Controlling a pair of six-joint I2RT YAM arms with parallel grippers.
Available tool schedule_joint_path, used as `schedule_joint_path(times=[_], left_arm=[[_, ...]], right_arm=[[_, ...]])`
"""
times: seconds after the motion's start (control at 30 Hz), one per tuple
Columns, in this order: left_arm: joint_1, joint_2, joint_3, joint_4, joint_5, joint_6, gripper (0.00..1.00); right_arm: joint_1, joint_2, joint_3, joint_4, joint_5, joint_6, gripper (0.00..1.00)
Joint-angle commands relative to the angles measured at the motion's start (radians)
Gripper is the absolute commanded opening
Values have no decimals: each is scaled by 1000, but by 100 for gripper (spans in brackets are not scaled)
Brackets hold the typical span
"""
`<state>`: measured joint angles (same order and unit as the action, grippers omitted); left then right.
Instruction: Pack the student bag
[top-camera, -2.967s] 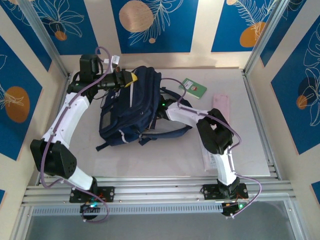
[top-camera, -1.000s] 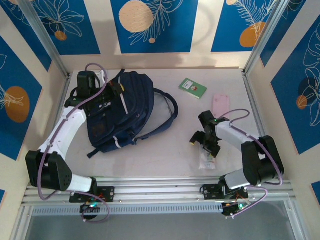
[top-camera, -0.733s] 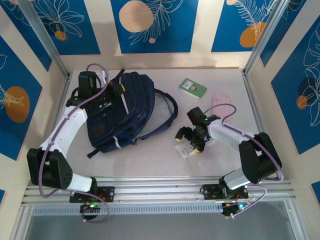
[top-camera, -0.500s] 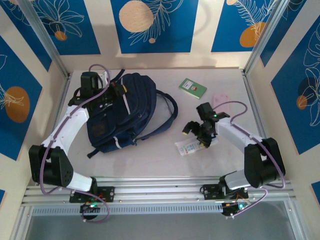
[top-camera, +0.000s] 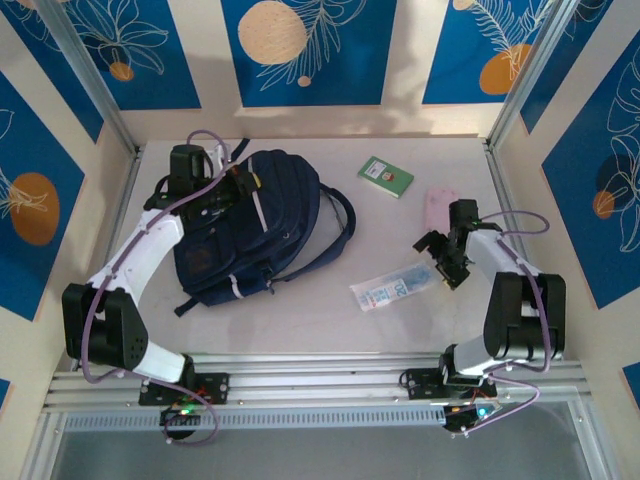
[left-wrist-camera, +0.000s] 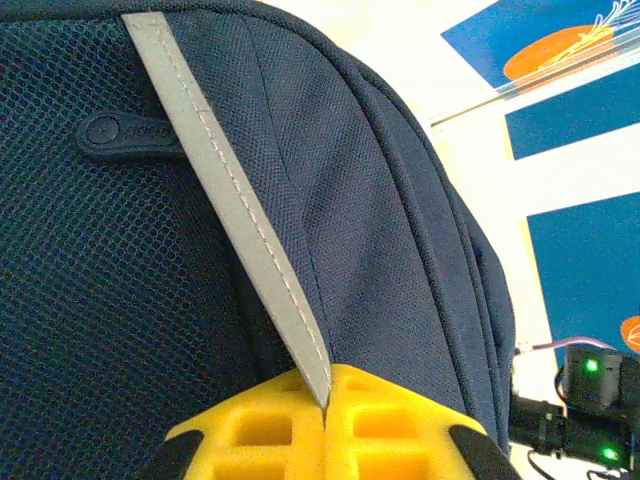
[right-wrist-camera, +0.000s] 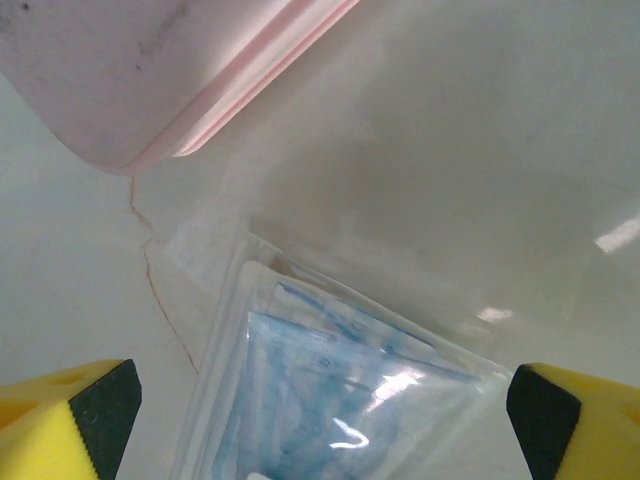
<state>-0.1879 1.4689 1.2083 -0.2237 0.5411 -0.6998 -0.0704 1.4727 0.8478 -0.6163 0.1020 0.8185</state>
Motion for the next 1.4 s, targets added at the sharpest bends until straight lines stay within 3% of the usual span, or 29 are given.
schedule_joint_path(times=[0.0,0.3,0.5,0.57,0.7,0.83,0.93,1.07,1.2,1.37], left_arm=[[-12,31,-8,-28,-12,12,0],[-65,112,36,-75,0,31,6],[-80,121,46,-106,-20,52,8],[-82,126,62,-138,-35,66,15],[-90,116,91,-214,-73,66,44],[-141,30,67,-255,-125,51,52],[-219,-60,-8,-228,-187,-32,56],[-401,-117,-191,-25,-189,-272,58],[-566,-39,-242,35,-238,-427,58],[-667,63,-268,77,-249,-492,58]], right_arm=[[-5,32,-25,58,-127,-75,96],[75,66,-92,138,-340,-56,92],[163,44,-142,194,-386,23,91],[190,48,-142,199,-388,49,91],[229,58,-123,170,-337,90,89],[242,60,-112,131,-291,114,86],[242,59,-113,122,-267,110,85],[237,64,-121,136,-264,108,85],[238,72,-119,149,-266,121,85],[241,70,-121,160,-272,138,85]])
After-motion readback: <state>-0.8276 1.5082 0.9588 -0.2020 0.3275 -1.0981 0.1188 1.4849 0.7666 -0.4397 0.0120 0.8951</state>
